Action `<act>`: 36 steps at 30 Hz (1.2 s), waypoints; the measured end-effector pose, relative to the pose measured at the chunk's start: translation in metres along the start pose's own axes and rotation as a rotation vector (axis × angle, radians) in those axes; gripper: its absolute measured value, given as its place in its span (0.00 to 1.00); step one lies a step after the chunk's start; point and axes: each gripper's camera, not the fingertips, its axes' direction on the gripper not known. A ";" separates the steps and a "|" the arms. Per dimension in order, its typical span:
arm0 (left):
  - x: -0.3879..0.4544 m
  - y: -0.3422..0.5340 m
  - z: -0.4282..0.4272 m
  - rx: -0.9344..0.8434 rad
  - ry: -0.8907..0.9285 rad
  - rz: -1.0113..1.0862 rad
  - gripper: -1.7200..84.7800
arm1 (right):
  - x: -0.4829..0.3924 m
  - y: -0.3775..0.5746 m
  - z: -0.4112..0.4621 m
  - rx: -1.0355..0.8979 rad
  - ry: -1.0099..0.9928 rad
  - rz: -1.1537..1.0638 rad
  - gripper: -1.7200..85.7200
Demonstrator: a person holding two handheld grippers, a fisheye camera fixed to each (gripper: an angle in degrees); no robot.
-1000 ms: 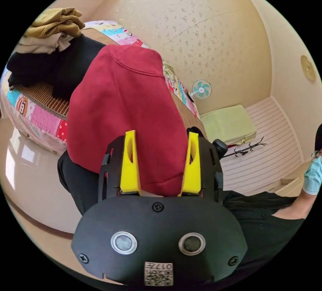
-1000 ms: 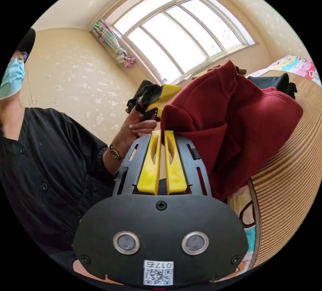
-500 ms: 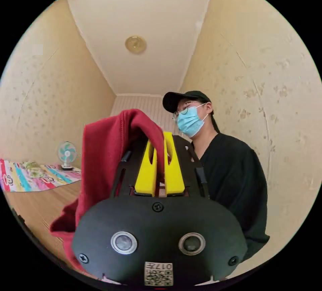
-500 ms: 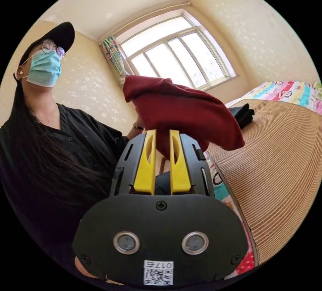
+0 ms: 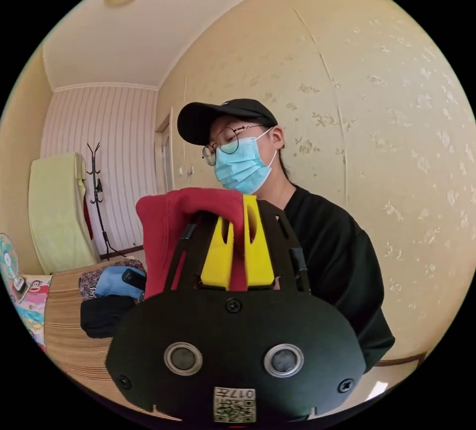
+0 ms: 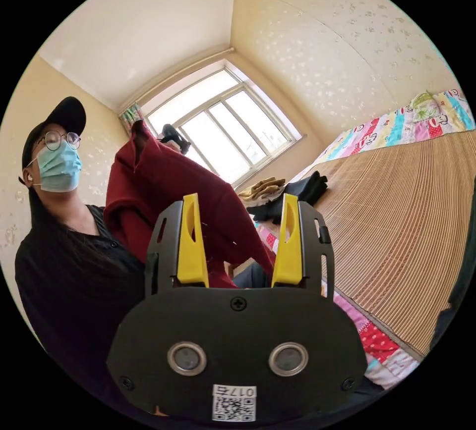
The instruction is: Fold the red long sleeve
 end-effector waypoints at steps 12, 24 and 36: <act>0.116 -0.031 -0.049 0.042 -0.933 -0.305 0.02 | -0.153 -0.035 -0.036 0.245 0.436 -0.324 0.06; 0.130 -0.078 -0.005 -0.287 -1.497 -0.309 0.02 | -0.304 -0.123 -0.031 0.603 0.776 -0.686 0.06; -0.163 -0.066 -0.173 -0.449 -1.766 -0.732 0.13 | -0.045 -0.355 0.074 0.100 1.282 -0.355 0.08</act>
